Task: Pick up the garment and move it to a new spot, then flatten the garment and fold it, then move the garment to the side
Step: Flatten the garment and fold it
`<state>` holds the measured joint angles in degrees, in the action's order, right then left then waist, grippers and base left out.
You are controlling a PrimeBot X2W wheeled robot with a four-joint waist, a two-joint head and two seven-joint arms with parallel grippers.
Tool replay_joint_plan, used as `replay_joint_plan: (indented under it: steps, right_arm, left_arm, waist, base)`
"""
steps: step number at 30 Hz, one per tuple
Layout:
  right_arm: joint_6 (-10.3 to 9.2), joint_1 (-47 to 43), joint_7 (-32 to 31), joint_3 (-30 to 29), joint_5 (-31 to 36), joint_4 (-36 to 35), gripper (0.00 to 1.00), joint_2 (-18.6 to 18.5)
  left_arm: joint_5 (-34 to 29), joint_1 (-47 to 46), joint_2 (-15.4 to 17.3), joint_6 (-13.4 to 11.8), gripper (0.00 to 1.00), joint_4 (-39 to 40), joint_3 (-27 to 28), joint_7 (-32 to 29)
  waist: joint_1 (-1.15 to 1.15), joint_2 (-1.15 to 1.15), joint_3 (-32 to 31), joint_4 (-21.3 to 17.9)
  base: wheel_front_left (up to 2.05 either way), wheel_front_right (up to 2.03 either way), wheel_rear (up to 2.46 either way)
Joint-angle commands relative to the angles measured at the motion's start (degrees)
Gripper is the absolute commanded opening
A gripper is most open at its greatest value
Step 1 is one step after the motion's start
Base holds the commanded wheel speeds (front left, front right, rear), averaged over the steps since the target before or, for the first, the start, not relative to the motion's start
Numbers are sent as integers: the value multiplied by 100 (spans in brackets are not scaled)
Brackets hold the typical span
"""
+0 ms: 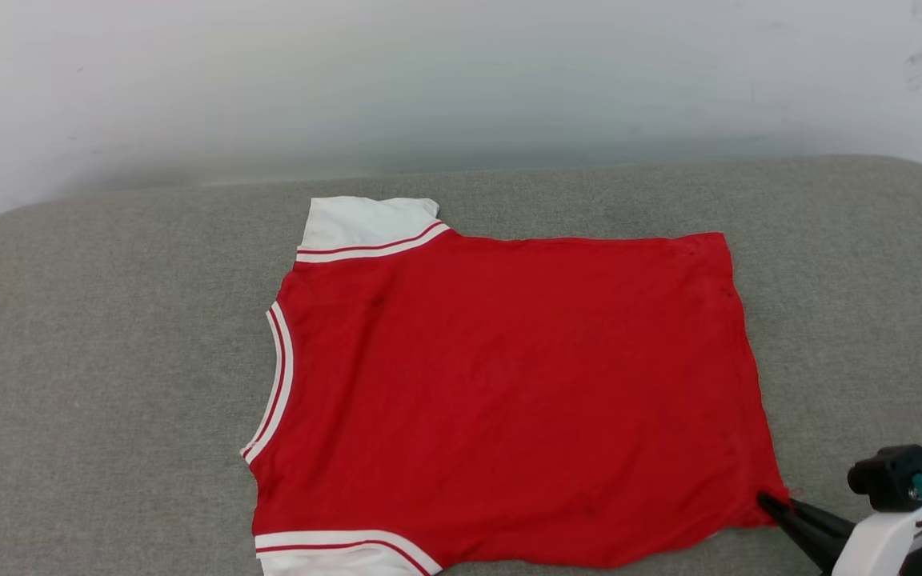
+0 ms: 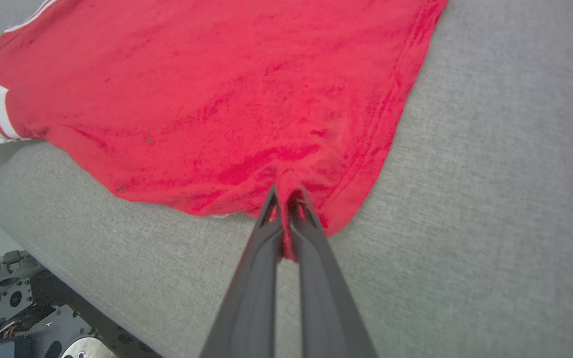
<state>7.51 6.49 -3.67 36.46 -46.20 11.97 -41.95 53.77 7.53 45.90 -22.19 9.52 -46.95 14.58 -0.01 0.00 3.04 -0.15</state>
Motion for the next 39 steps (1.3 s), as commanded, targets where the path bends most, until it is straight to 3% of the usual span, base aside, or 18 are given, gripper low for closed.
replay_joint_plan:
  steps: [1, 9, 17, 32, 39]
  right_arm:
    - [-4, 34, -83, -145, 122, -116, 0, 82]
    - [-4, 313, -433, -786, 451, -476, 0, 341]
    - [-4, 716, -682, -1040, 560, -652, 0, 511]
    - [-4, 1875, -881, -917, 573, -170, 0, 613]
    - [-4, 2349, -993, -651, 551, 360, 0, 645]
  left_arm:
    - [-133, -207, 24, 35, 0, -47, 66, 30]
    - [-478, -1257, 163, 396, 0, -106, 218, -227]
    - [-716, -2350, 380, 724, 0, -189, 384, -711]
    - [-810, -3891, 209, 1584, 0, -1422, 404, -1280]
    - [-864, -4366, -91, 2026, 0, -2391, 223, -1442]
  waist:
    - [1, 0, 50, -16]
    - [1, 0, 254, -60]
    - [1, 0, 625, -193]
    - [1, 0, 1651, -378]
    - [1, 0, 1920, -352]
  base:
    - [0, 0, 0]
    - [0, 0, 0]
    - [0, 0, 0]
    - [0, 0, 0]
    - [0, 0, 0]
